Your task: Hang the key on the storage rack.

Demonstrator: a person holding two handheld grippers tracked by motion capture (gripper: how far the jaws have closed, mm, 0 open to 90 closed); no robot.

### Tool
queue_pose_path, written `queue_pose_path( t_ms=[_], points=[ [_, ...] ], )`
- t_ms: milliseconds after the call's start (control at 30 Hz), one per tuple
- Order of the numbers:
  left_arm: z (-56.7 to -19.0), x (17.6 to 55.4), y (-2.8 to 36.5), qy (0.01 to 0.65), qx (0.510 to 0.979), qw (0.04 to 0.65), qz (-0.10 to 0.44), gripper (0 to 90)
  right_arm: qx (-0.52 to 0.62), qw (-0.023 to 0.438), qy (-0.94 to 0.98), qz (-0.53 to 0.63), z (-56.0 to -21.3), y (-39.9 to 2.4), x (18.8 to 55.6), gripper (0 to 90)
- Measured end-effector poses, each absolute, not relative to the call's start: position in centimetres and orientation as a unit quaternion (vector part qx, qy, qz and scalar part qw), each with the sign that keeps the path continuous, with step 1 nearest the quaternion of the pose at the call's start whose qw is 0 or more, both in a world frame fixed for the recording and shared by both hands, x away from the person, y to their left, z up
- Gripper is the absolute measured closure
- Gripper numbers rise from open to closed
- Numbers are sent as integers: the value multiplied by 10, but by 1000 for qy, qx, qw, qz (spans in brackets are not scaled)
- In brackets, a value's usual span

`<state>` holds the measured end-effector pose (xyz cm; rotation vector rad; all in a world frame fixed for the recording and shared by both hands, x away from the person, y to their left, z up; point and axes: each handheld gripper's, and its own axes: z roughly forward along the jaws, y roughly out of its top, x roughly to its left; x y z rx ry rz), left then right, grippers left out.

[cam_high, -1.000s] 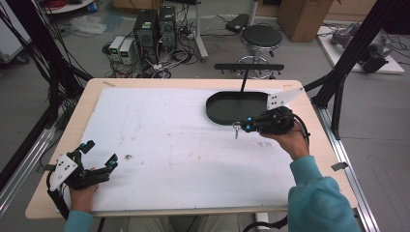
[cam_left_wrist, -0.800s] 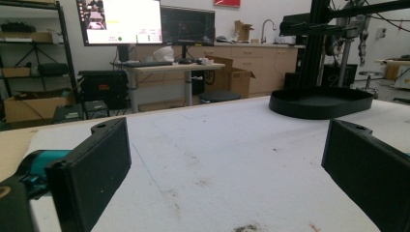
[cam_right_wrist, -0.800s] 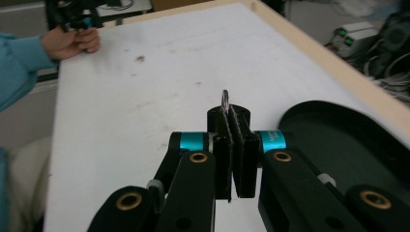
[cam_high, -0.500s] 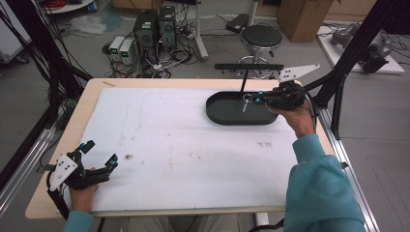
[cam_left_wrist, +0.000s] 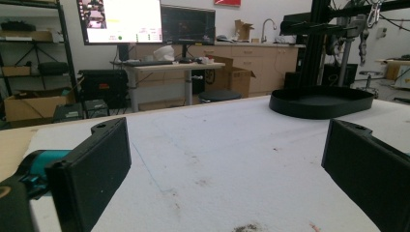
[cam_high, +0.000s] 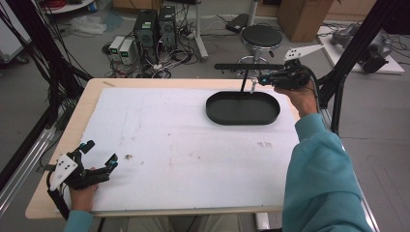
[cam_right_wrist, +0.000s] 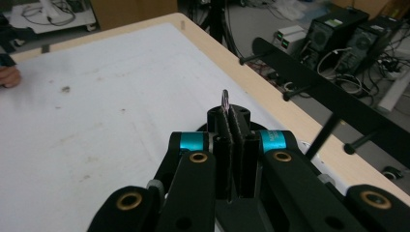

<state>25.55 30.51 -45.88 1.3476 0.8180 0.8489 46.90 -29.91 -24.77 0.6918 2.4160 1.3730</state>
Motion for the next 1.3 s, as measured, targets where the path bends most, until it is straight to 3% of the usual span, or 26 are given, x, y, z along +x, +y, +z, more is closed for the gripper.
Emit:
queue_pose_path(
  t_ms=[667,1300],
  points=[
    [-459,256,305,358,588,624,369,38,278,158,833,451,-246,-305,507,891],
    [-459,256,305,358,588,625,369,38,311,142,839,423,-259,-313,521,891]
  ],
)
